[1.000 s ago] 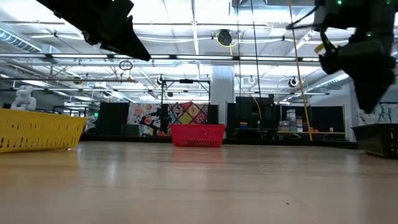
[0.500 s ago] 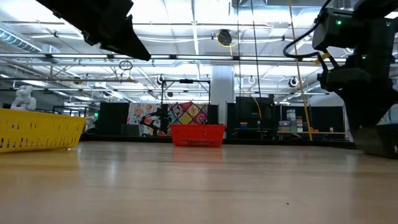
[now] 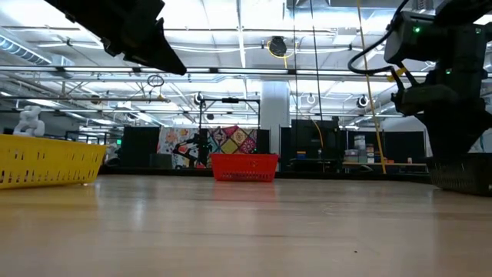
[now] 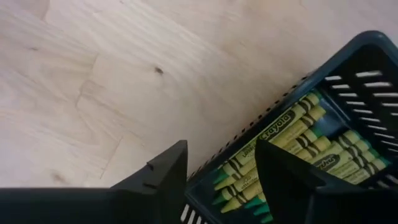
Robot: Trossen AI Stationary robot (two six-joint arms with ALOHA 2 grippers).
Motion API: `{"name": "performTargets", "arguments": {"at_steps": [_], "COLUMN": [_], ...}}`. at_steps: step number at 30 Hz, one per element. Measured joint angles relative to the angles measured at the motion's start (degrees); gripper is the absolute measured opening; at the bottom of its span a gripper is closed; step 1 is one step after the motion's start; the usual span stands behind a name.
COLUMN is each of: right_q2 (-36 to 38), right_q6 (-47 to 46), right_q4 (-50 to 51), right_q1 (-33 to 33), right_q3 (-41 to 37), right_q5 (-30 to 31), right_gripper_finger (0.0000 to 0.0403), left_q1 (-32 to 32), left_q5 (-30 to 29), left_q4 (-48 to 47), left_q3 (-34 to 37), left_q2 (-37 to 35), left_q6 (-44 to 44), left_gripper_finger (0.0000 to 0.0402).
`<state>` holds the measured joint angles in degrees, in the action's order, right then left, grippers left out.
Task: Sort crayons
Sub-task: Adjust the black basket
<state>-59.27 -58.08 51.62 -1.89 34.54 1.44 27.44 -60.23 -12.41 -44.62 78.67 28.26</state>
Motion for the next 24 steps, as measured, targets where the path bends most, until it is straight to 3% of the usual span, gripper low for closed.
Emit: {"name": "performTargets", "arguments": {"at_steps": [4,12,19,24], "right_q2": [0.0,0.0,-0.9,-6.6], "right_q6": [-2.3,-9.0,-21.7,-31.4], "right_q4": [-0.6,-3.7,-4.3,-4.3], "right_q1": [0.2,0.8,6.9,12.7], "right_q3": [0.0,1.3,7.8,11.9], "right_q5": [-0.1,-0.3,3.3,4.8], "right_gripper_finger": [0.0137,0.0013,0.0003,0.0001], "left_q1": [0.0,0.0,0.0,0.0], "left_q5": [0.0,0.0,-2.1,-3.9], "left_q4": [-0.2,-0.8,-6.5,-8.9], "left_q3": [0.0,0.0,0.0,0.0], "left_q2": [0.0,0.0,0.0,0.0], "left_q6": [0.0,-4.8,-4.6,-4.2], "left_gripper_finger": [0.0144,0.0144,0.0144,0.0144]}}
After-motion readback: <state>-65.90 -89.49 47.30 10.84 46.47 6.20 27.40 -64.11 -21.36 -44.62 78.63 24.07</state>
